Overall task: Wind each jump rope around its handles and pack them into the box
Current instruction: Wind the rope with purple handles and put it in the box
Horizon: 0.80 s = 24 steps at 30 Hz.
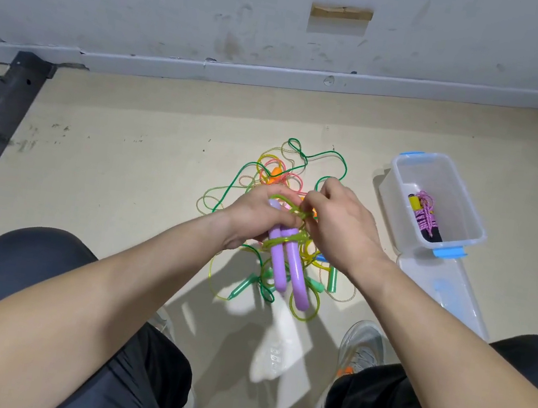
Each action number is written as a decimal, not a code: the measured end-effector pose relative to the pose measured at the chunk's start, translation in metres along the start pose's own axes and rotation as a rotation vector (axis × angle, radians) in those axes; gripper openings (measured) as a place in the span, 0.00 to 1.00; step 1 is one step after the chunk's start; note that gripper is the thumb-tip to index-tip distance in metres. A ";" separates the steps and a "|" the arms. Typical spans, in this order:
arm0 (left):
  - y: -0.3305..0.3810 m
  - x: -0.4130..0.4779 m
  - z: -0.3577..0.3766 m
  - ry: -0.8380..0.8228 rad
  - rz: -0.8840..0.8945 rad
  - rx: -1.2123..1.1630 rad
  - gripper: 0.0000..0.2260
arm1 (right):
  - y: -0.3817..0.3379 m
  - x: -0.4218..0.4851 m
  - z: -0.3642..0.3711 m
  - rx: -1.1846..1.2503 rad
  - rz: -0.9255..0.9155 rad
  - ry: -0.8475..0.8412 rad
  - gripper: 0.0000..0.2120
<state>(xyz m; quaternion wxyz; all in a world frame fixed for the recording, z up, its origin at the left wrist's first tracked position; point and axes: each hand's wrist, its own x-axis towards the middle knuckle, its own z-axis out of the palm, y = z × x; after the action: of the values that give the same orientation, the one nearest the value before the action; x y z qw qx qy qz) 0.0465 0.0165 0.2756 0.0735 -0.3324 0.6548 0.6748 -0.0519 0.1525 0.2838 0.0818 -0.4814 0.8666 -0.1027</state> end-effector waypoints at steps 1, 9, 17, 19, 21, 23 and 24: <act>0.002 0.000 -0.001 0.022 -0.012 -0.046 0.10 | 0.000 0.000 0.001 -0.019 0.016 0.019 0.07; -0.005 0.004 0.006 0.224 -0.014 -0.071 0.06 | 0.001 -0.001 0.017 0.273 0.007 0.023 0.09; -0.012 0.011 0.007 0.455 0.031 0.077 0.04 | -0.012 -0.001 0.021 0.474 0.083 0.218 0.12; -0.014 0.011 0.008 0.481 0.039 0.103 0.04 | -0.014 -0.002 0.019 0.441 0.027 0.221 0.11; -0.014 0.011 0.007 0.468 0.034 0.106 0.05 | -0.011 -0.001 0.019 0.268 -0.065 0.173 0.08; -0.013 0.011 0.006 0.438 0.028 0.118 0.05 | -0.005 0.003 0.019 0.061 -0.065 0.092 0.08; -0.012 0.011 0.006 0.424 0.033 0.130 0.05 | -0.002 0.004 0.019 0.023 -0.055 0.067 0.09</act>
<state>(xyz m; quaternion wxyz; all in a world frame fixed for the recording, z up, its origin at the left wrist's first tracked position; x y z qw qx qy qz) 0.0425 0.0205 0.2591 -0.0554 -0.4505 0.7032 0.5473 -0.0479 0.1456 0.2660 0.0552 -0.5004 0.8541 -0.1310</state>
